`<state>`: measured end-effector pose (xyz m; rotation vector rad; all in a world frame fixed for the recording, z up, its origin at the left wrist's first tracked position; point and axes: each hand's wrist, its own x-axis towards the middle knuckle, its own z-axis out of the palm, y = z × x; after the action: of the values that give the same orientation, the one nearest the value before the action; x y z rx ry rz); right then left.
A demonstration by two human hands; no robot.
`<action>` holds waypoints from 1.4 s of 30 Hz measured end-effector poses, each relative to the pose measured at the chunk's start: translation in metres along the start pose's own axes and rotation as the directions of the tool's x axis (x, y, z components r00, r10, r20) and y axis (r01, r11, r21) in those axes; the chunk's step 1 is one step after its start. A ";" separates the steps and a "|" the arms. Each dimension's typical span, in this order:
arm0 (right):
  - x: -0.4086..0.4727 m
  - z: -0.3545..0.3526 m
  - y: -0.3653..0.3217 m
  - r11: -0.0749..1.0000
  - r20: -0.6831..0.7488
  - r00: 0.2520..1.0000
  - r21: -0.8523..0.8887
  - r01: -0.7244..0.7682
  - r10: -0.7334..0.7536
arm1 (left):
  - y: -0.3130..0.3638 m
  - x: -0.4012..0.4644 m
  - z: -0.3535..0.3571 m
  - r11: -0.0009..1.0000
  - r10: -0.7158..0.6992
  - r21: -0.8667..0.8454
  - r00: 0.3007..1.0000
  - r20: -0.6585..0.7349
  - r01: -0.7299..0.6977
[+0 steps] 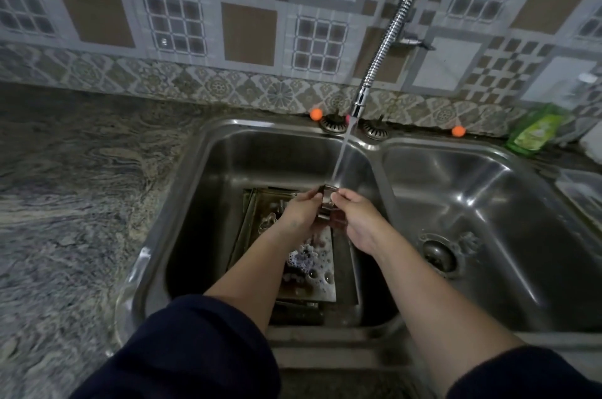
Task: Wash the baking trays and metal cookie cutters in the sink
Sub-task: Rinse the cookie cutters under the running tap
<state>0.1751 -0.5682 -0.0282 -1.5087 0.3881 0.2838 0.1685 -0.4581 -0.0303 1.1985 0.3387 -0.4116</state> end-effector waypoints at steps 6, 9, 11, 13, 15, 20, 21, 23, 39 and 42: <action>0.005 0.002 -0.019 0.989 -0.016 0.998 0.137 -0.064 0.067 | -0.005 0.000 -0.009 0.991 0.128 0.036 0.988 -0.081 -0.125; 0.003 -0.002 -0.025 0.995 -0.018 0.998 0.090 -0.050 0.052 | 0.001 -0.002 -0.008 0.968 0.244 0.101 0.954 -0.176 -0.229; 0.000 -0.003 -0.026 0.999 0.004 0.999 0.035 -0.034 0.034 | 0.003 -0.003 -0.006 0.949 0.300 0.156 0.935 -0.189 -0.273; -0.006 -0.004 -0.028 0.998 0.037 0.997 0.011 -0.063 0.062 | 0.003 -0.004 -0.004 0.933 0.336 0.198 0.924 -0.183 -0.300; -0.012 -0.006 -0.030 0.985 0.079 0.988 0.102 -0.142 0.134 | 0.003 -0.007 -0.004 0.928 0.356 0.189 0.914 -0.196 -0.321; -0.011 -0.010 -0.025 0.980 0.068 0.996 0.191 -0.062 0.050 | 0.004 -0.010 -0.003 0.933 0.350 0.135 0.926 -0.141 -0.332; -0.011 -0.011 -0.024 0.983 0.056 0.998 0.183 -0.023 0.013 | 0.005 -0.011 0.000 0.945 0.321 0.110 0.939 -0.124 -0.308; -0.011 -0.014 -0.019 0.994 0.048 0.997 0.097 0.050 -0.055 | 0.007 -0.011 0.005 0.961 0.268 0.098 0.957 -0.111 -0.258; -0.008 -0.081 -0.037 0.290 0.136 0.810 -0.889 0.353 -0.570 | 0.002 -0.004 0.061 0.608 0.629 0.670 0.773 -0.079 -0.426; 0.003 -0.137 -0.028 0.533 -0.082 0.887 -0.823 0.197 -0.455 | -0.017 0.007 0.092 0.395 0.523 0.815 0.833 0.180 -0.424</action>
<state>0.1798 -0.7063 -0.0069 -2.5155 0.1791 -0.1141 0.1692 -0.5513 -0.0173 2.2124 -0.1870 0.0510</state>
